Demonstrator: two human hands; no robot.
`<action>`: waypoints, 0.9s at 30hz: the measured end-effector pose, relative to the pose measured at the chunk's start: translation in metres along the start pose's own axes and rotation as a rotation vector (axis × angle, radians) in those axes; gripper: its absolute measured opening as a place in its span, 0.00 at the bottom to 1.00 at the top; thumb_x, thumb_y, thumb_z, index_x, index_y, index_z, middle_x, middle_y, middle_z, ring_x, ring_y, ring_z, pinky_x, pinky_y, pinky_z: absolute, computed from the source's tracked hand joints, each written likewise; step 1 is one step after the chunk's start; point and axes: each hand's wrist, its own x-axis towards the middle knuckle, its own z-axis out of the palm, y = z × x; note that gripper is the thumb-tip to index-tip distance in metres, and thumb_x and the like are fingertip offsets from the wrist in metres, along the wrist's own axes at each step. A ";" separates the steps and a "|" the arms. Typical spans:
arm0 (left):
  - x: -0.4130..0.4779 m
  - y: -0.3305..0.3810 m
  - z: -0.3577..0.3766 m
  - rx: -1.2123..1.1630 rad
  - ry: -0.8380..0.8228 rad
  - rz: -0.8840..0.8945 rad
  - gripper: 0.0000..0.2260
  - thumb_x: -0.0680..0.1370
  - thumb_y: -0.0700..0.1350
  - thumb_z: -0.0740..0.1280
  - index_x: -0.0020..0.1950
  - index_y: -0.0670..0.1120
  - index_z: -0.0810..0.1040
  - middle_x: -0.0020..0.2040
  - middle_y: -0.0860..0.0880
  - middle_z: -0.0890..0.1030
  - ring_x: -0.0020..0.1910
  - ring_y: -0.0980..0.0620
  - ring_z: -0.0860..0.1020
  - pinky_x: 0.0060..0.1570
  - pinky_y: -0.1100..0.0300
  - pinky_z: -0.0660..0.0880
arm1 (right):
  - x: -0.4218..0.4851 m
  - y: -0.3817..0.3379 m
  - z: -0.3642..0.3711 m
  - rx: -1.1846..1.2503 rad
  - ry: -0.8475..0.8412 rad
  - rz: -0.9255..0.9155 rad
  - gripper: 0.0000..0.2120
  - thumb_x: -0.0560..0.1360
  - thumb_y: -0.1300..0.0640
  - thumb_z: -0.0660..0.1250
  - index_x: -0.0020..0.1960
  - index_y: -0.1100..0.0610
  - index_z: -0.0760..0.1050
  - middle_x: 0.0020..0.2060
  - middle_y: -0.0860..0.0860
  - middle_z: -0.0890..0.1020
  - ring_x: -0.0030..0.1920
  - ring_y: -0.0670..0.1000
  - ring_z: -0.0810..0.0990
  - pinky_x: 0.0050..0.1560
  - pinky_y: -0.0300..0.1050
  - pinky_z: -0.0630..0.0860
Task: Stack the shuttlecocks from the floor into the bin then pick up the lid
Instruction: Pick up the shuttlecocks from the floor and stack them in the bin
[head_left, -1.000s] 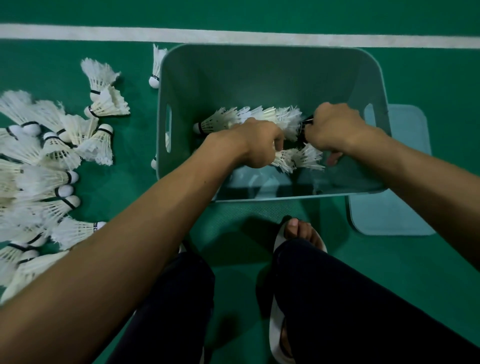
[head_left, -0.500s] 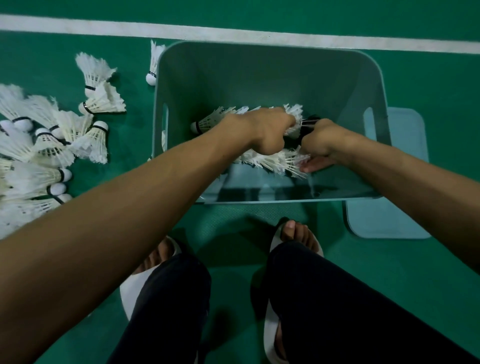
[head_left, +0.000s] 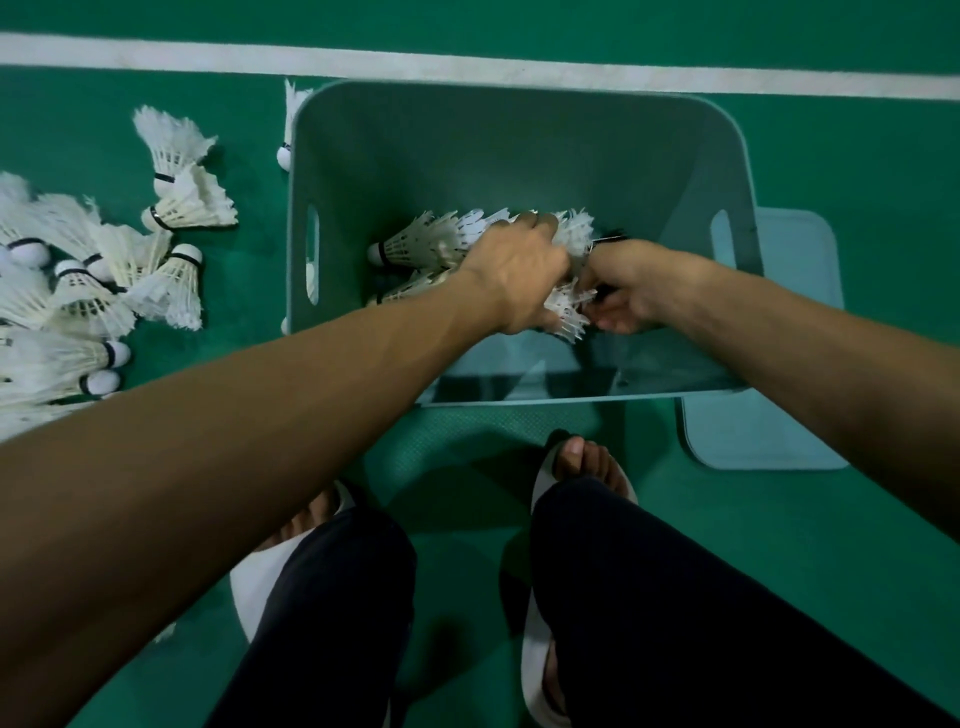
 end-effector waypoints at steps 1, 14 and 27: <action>0.000 0.000 0.000 0.002 0.011 -0.009 0.27 0.74 0.65 0.72 0.64 0.47 0.80 0.63 0.40 0.75 0.63 0.40 0.75 0.58 0.47 0.75 | 0.001 -0.002 0.000 -0.008 0.025 -0.043 0.08 0.77 0.65 0.62 0.41 0.56 0.72 0.36 0.53 0.78 0.33 0.50 0.76 0.36 0.44 0.75; 0.003 -0.005 -0.006 -0.067 -0.001 -0.006 0.32 0.70 0.65 0.75 0.65 0.47 0.77 0.56 0.45 0.80 0.58 0.43 0.79 0.45 0.52 0.71 | 0.009 -0.003 -0.004 -0.300 0.260 -0.247 0.07 0.73 0.60 0.76 0.43 0.63 0.79 0.40 0.60 0.85 0.38 0.59 0.87 0.40 0.56 0.86; -0.058 -0.048 -0.076 -0.412 0.253 -0.193 0.19 0.71 0.52 0.76 0.59 0.47 0.79 0.56 0.50 0.81 0.54 0.50 0.77 0.54 0.50 0.77 | -0.074 -0.048 -0.017 -0.429 0.485 -0.631 0.13 0.70 0.50 0.71 0.45 0.60 0.83 0.38 0.57 0.85 0.40 0.56 0.86 0.47 0.50 0.84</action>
